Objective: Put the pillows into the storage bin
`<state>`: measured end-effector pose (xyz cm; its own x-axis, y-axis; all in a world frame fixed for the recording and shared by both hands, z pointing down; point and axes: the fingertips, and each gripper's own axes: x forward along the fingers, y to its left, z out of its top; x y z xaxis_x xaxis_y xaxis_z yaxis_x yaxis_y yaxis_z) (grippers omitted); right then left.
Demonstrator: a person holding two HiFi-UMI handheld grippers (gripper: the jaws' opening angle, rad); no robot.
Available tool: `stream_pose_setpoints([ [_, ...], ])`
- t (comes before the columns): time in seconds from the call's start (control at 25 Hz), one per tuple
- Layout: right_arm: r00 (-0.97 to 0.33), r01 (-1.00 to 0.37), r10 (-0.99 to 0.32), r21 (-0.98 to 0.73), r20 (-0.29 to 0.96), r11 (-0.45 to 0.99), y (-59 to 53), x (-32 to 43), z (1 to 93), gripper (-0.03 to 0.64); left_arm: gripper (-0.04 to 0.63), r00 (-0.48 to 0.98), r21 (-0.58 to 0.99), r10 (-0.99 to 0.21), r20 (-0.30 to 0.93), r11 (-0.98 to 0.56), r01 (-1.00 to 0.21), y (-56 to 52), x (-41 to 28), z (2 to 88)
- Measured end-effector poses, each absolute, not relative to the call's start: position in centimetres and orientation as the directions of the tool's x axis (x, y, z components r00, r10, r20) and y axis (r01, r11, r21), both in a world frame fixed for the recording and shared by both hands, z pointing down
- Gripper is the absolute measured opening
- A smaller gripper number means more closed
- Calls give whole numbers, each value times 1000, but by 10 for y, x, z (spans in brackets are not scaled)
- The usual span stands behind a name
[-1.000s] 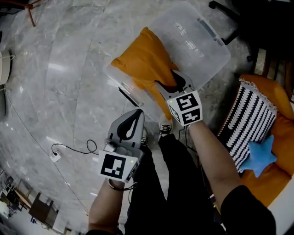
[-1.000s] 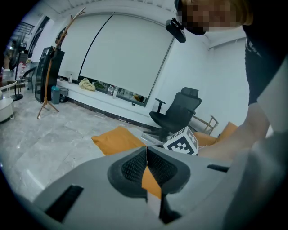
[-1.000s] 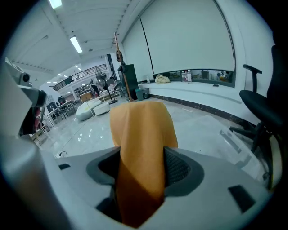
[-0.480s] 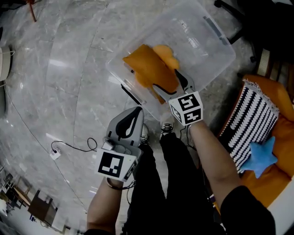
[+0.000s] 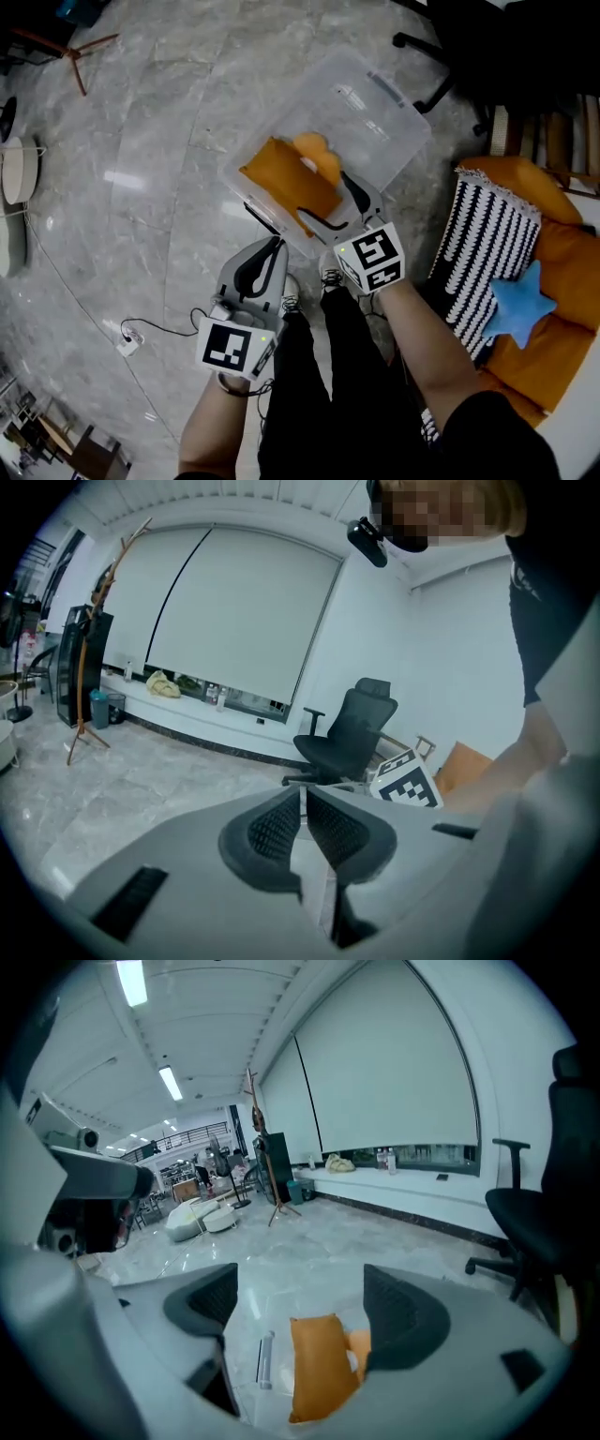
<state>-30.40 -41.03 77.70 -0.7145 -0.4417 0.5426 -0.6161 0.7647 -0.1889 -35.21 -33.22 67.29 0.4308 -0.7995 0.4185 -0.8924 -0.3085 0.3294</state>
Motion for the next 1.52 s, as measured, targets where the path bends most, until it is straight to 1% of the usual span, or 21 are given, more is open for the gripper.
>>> stream_pose_setpoints([
  [0.16,-720,-631,-510,-136,471,764,-417,-294,691,428,16,451,289,-818,357,-362,-886,-344,-347,612],
  [0.24,-718,-644,-542,-120,437,756,-416,-285,648,428,57,463,276,-820,336,-385,-881,-346,-342,580],
  [0.4,-701,-679,-618,-72,355,730,-417,-266,562,428,86,494,235,-823,279,-441,-866,-352,-332,514],
  [0.56,-667,-722,-695,-1,267,692,-404,-242,481,428,95,540,203,-816,207,-504,-840,-349,-320,448],
  [0.72,-619,-769,-763,55,186,637,-385,-217,413,428,98,598,126,-792,126,-585,-801,-345,-306,386],
  [0.88,-566,-812,-818,103,107,575,-367,-190,355,426,98,632,58,-772,62,-630,-775,-347,-294,326],
  [1.12,-510,-849,-860,148,26,507,-344,-160,303,426,98,686,8,-726,-55,-687,-726,-336,-267,272],
  [1.32,-473,-868,-881,172,6,467,-329,-144,287,423,98,716,28,-693,-80,-720,-694,-325,-252,263],
  [1.52,-398,-904,-917,156,27,397,-314,-126,297,423,98,772,44,-632,-64,-775,-631,-315,-233,276],
])
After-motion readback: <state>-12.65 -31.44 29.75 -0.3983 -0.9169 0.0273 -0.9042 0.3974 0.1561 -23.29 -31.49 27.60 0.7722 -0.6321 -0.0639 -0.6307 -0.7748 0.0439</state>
